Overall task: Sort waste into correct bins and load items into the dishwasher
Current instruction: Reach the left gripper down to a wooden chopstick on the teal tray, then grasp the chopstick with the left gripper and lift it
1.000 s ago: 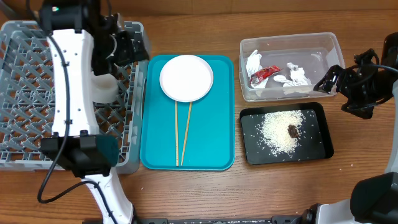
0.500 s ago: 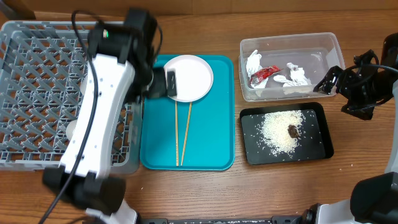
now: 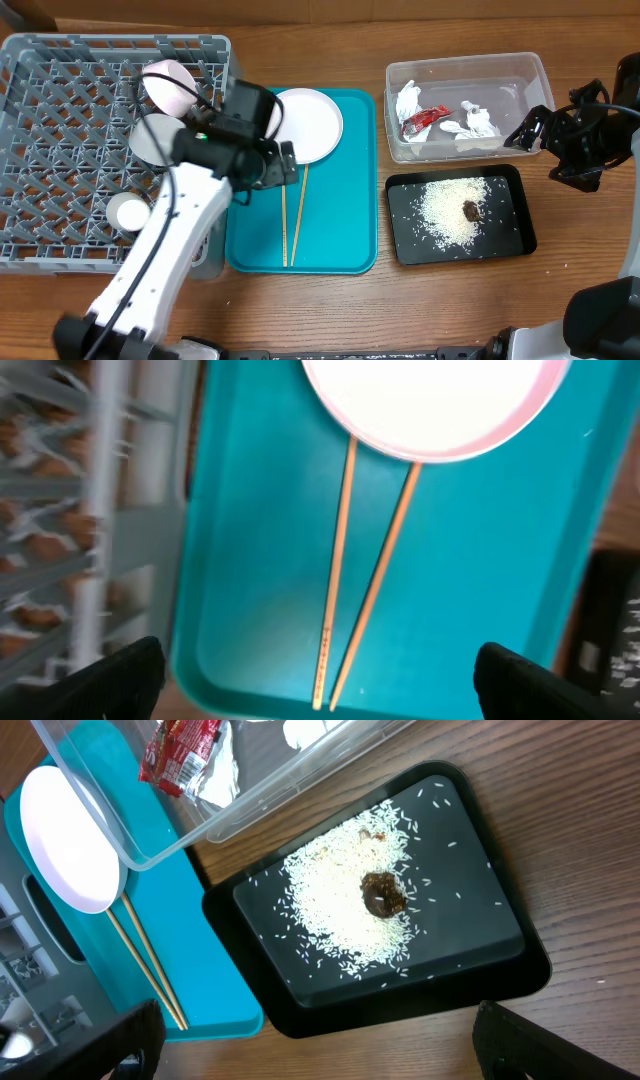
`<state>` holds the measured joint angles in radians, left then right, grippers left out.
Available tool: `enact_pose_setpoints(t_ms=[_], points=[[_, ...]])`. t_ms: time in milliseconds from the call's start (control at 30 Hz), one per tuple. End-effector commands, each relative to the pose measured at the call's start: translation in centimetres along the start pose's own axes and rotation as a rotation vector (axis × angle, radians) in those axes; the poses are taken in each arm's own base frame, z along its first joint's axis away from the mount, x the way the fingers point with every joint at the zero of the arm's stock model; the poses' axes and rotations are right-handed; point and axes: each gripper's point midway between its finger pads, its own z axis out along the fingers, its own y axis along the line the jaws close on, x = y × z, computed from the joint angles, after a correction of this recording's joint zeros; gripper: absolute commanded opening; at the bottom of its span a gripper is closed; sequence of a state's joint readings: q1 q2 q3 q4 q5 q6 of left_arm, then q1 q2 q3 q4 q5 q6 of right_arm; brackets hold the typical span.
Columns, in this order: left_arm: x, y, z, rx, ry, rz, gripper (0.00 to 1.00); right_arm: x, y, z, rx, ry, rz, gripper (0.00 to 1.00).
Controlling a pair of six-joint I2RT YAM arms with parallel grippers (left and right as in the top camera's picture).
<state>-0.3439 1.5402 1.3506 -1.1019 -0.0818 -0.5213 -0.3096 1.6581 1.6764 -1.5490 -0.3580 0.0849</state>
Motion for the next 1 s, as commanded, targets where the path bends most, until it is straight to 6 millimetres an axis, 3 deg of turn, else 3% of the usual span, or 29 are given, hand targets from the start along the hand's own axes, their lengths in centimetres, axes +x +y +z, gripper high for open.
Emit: enact_pose_setpoints(t_ms=[0, 300, 467, 733, 967], points=[[2.2, -0.1, 4.2, -0.022, 0.109, 0.036, 1.0, -0.3, 0.2, -0.7, 0.001, -0.028, -0.011, 1.0], [3.7, -0.5, 11.1, -0.051, 0.254, 0.186, 1.0, -0.3, 0.2, -0.7, 0.001, -0.028, -0.011, 1.0], [5.0, -0.3, 13.8, -0.072, 0.33, 0.192, 0.98, -0.3, 0.2, -0.7, 0.001, -0.028, -0.011, 1.0], [6.4, 0.4, 16.0, -0.105, 0.403, 0.194, 0.8, -0.3, 0.2, -0.7, 0.001, -0.028, -0.012, 1.0], [6.9, 0.6, 16.1, -0.114, 0.421, 0.191, 0.42, -0.3, 0.2, -0.7, 0.002, -0.027, -0.011, 1.0]])
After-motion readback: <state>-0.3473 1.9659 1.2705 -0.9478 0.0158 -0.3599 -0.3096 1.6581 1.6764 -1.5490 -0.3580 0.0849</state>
